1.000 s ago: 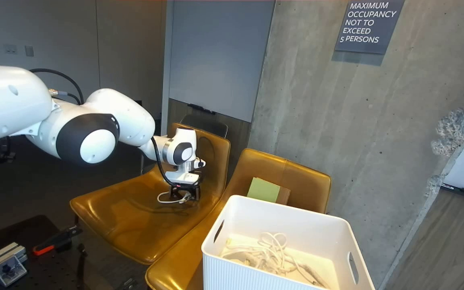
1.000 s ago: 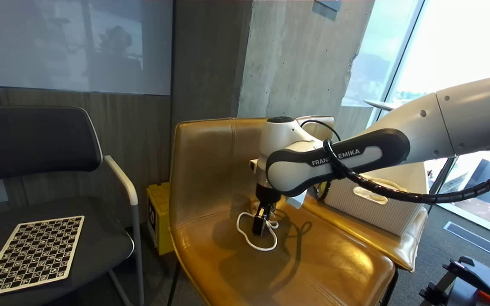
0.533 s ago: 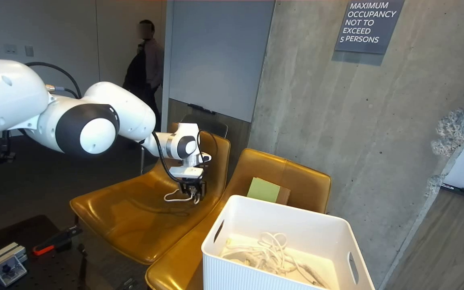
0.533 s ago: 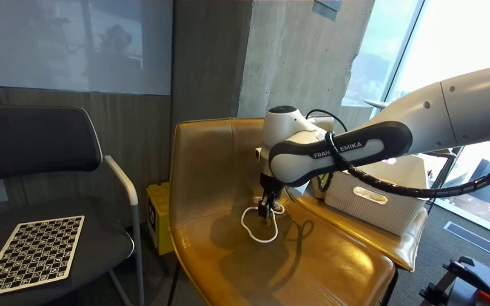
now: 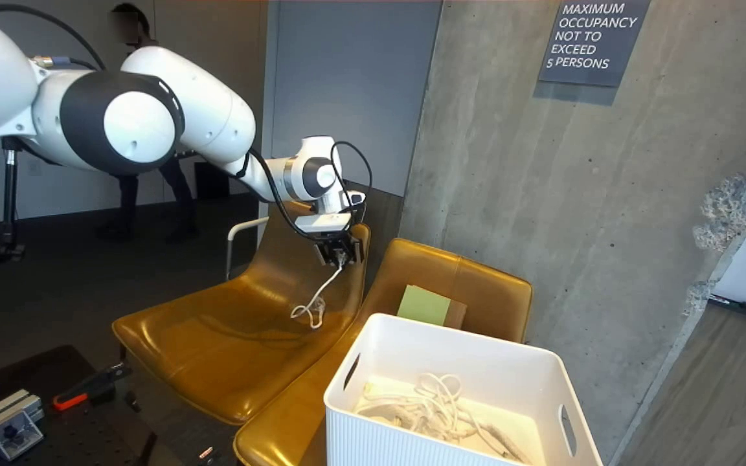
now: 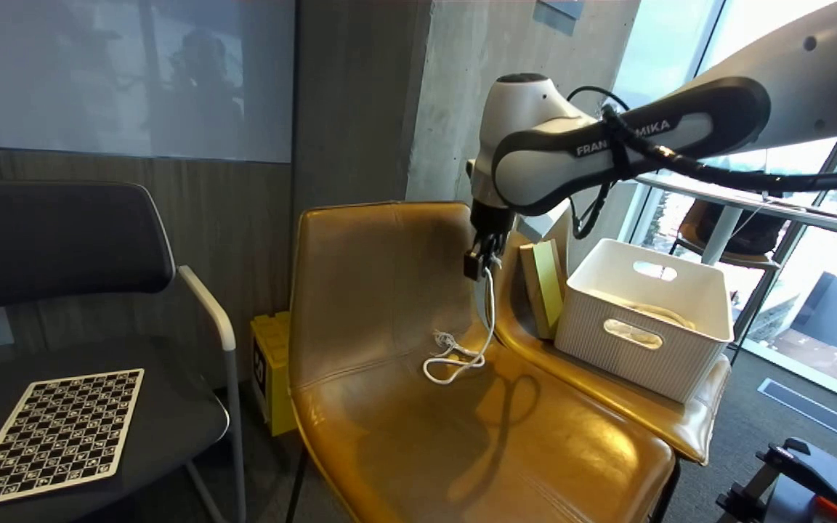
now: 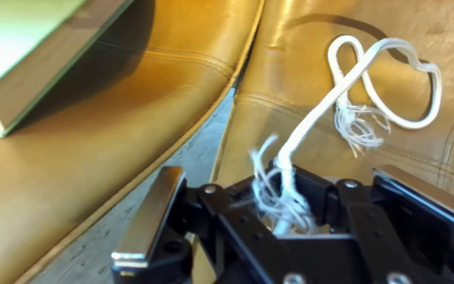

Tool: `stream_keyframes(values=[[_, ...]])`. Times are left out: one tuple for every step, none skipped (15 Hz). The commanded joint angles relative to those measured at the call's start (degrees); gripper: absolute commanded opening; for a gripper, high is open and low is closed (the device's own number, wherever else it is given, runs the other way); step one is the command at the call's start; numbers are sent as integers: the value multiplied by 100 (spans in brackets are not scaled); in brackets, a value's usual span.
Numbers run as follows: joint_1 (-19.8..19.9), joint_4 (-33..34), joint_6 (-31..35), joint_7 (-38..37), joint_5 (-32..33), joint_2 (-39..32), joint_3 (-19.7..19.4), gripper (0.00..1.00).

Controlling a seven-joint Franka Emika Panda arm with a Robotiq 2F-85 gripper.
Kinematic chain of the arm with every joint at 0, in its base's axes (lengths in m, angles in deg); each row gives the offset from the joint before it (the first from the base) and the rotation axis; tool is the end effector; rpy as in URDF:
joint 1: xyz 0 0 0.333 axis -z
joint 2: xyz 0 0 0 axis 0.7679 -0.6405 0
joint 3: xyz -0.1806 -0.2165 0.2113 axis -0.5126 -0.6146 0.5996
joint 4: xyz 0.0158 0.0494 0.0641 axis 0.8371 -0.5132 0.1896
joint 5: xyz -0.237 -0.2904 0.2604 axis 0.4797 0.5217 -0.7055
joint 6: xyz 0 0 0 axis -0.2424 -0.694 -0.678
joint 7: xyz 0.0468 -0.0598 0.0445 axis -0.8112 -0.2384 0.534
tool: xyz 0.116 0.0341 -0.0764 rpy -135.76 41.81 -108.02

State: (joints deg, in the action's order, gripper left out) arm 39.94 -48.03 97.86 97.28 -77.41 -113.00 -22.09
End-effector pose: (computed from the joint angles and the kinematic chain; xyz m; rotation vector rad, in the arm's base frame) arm 0.8937 0.0631 0.1949 2.7901 0.5130 0.2073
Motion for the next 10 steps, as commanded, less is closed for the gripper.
stream_keyframes(values=[[-43, -1302, 248, -377, 470, 1257, -57, 0], [-23, -1526, 298, -463, 566, 1523, -67, 0], [6, -1757, 327, -531, 655, 1810, -67, 0], [35, -1998, 369, -594, 731, 2088, -68, 0], [66, -2230, 428, -684, 815, 2362, -78, 0], [104, -2476, 513, -768, 896, 2651, -88, 0], [146, -2724, 619, -853, 971, 2934, -97, 0], [189, -2974, 726, -957, 1053, 3228, -111, 0], [259, -3179, 805, -1019, 1092, 3508, -111, 0], [336, -3361, 873, -1082, 1121, 3780, -109, 0]])
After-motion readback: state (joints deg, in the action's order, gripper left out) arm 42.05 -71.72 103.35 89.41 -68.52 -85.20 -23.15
